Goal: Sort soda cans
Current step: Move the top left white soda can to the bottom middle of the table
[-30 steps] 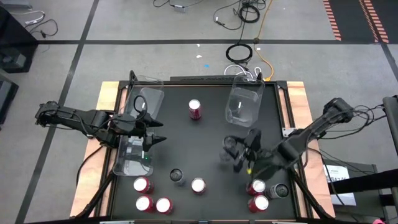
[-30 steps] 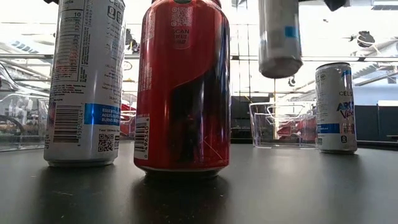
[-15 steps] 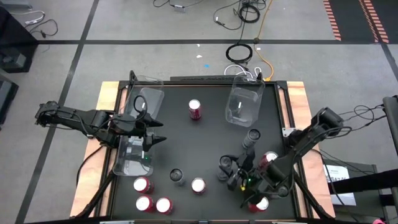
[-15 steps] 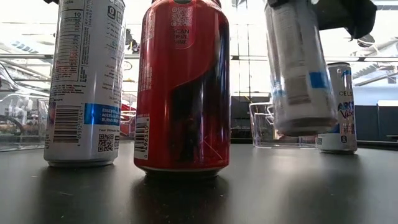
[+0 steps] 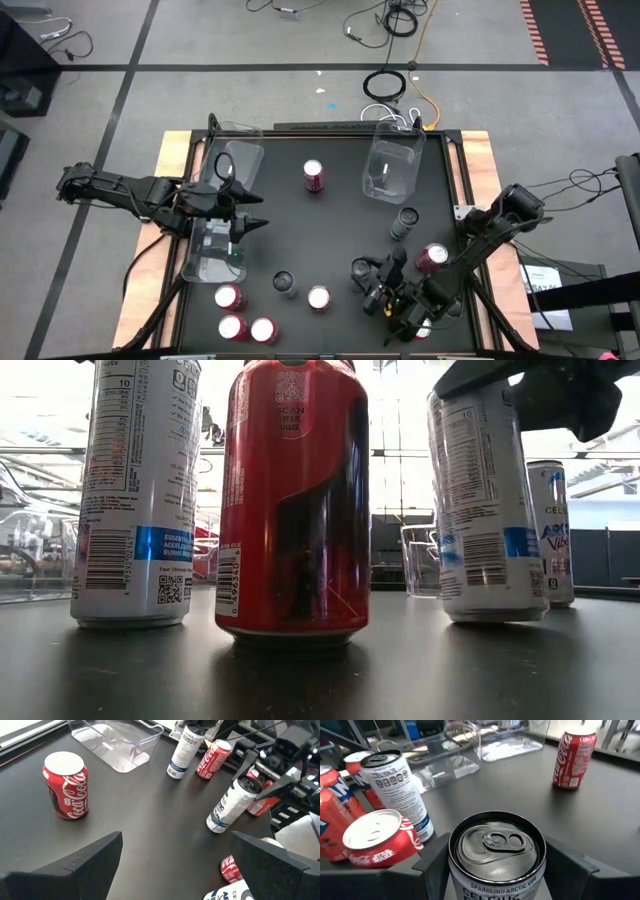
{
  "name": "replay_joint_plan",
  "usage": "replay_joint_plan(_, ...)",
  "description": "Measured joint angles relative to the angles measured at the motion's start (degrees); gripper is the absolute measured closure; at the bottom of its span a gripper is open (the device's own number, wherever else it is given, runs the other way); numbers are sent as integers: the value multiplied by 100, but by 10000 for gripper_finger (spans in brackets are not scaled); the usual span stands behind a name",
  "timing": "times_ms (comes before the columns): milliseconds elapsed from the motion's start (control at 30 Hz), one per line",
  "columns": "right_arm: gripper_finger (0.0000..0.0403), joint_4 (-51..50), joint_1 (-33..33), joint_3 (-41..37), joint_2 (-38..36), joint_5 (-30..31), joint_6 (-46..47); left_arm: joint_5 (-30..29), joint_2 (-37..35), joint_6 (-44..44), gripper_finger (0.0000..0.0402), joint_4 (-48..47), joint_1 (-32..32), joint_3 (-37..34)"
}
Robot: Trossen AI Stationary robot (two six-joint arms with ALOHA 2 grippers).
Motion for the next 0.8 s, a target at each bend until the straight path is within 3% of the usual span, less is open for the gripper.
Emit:
replay_joint_plan(367, 156, 48, 312, 0, 262, 423, 107, 0, 2, 2, 28, 84, 0, 2)
replay_joint_plan(800, 95, 303, 320, -13, 267, 163, 59, 0, 1, 4, 28, 72, 0, 2)
